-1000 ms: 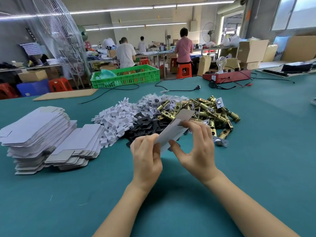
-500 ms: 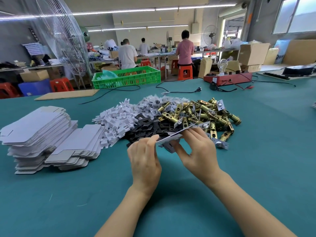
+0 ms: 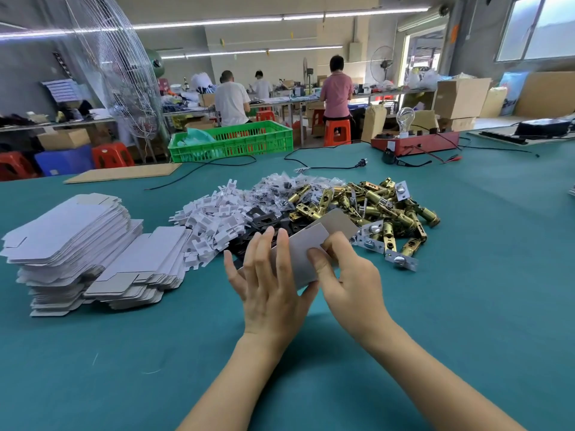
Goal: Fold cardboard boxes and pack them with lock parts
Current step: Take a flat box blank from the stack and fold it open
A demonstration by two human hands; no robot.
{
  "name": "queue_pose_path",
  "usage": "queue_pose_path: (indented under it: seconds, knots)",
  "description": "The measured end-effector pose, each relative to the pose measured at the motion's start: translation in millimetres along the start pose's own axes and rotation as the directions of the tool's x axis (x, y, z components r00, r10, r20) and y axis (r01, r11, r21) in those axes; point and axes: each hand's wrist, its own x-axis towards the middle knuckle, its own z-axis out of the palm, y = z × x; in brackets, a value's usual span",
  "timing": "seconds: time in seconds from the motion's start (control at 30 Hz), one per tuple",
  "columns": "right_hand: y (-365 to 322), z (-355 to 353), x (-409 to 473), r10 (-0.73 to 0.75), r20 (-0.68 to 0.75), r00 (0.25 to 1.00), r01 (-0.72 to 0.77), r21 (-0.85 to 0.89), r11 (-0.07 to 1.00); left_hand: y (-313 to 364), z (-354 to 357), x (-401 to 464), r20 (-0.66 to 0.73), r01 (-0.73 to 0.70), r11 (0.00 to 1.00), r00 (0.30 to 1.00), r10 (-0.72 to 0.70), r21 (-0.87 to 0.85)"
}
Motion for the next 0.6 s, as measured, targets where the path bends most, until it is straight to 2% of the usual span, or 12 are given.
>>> queue_pose_path:
  seconds: [0.17,0.37,0.6]
  knots:
    - [1.8,-0.6,0.2,0.073,-0.003,0.997,-0.073,0.029,0.997,-0.5,3.1,0.5,-0.008,-0.053,0.999,0.999,0.053,-0.005]
    - [0.5,-1.7,-0.1,-0.117,-0.066,0.991,0.108,-0.138,0.985,1.9,-0.3,4.5,-0.031,-0.044,0.991,0.999,0.041,-0.123]
    - [2.6,3.1,-1.6,-0.224,-0.063,0.973,0.224,-0.010,0.975,3.3,-4.2,8.3,-0.025,-0.046,0.987,0.999,0.043,-0.151]
